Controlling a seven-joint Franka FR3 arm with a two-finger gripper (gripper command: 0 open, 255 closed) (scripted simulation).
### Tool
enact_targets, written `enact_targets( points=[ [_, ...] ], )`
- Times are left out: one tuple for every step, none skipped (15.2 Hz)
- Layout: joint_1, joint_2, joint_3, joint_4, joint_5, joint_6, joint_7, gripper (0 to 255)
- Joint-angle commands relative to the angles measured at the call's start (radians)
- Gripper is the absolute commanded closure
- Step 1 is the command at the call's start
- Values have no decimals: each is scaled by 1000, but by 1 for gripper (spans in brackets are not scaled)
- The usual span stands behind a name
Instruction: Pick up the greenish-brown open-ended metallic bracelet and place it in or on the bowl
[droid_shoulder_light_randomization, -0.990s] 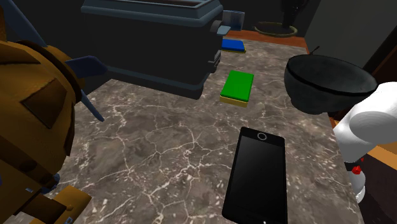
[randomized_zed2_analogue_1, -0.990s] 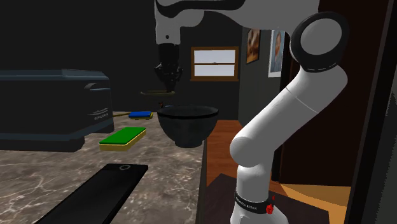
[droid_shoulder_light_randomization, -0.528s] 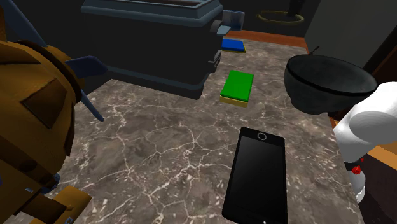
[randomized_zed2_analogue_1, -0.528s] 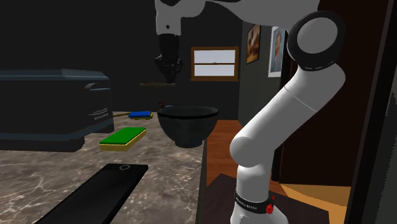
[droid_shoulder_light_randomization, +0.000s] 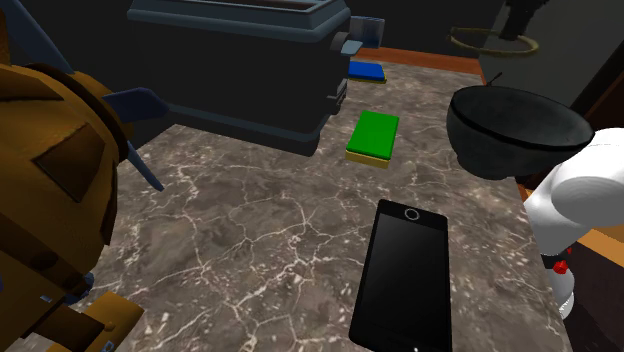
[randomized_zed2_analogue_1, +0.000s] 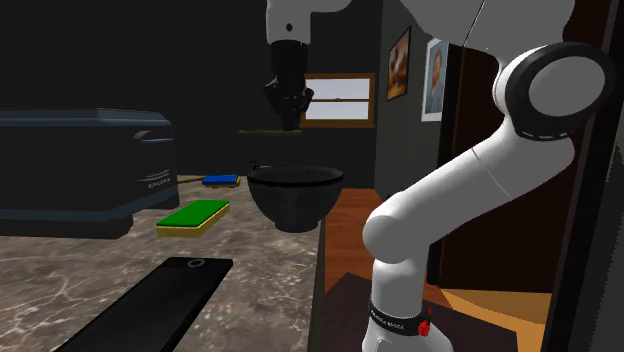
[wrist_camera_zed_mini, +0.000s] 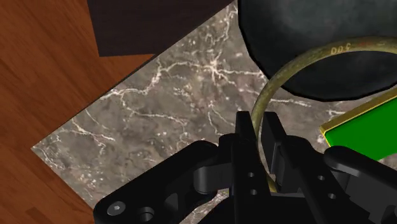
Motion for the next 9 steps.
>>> enact_targets(
  points=[
    [10, -58, 11, -19, 20, -38, 22, 255],
    [15, -86, 18, -27, 31, -57, 34, 255],
    [21, -113, 24, -33, 42, -76, 46, 255],
    [25, -140, 31, -37, 54, -97, 59, 255],
    [31, -170, 40, -41, 69, -121, 75, 255],
    [32, -180, 41, -61, 70, -112, 74, 255],
    [33, -190, 43, -80, 72, -103, 72, 255],
    [35, -200, 44, -99, 74, -93, 71, 255],
    [36, -210, 46, -118, 76, -84, 70, 255]
  ],
)
